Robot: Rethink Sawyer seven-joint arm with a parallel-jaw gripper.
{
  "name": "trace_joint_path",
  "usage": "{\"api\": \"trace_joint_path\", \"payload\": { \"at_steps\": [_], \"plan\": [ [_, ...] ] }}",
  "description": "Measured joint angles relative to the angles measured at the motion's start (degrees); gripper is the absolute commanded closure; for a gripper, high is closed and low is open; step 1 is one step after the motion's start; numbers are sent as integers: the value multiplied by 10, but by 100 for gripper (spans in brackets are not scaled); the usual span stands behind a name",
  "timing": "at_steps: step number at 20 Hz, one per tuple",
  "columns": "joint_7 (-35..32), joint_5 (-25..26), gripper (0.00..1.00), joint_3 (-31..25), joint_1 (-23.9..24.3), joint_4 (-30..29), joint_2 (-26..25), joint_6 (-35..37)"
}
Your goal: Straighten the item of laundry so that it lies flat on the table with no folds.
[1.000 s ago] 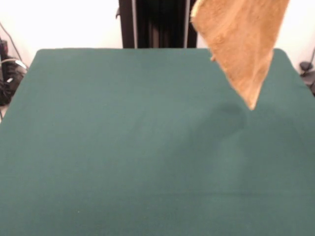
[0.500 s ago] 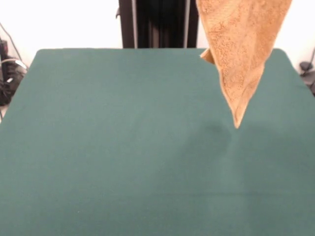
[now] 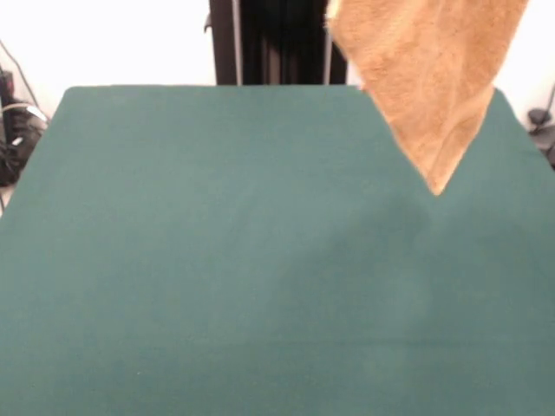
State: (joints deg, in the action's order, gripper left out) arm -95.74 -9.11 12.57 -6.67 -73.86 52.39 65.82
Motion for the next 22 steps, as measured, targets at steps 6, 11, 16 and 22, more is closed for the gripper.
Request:
{"api": "trace_joint_path", "payload": {
  "at_steps": [6, 11, 16, 22],
  "plan": [
    [0, 0, 100, -2, 37, 0, -16, -40],
    [0, 3, 100, -21, 80, 0, -42, -94],
    [0, 10, 100, -57, 126, -5, -74, -174],
    [0, 27, 100, -102, 174, -12, -115, -250]
  ]
}}
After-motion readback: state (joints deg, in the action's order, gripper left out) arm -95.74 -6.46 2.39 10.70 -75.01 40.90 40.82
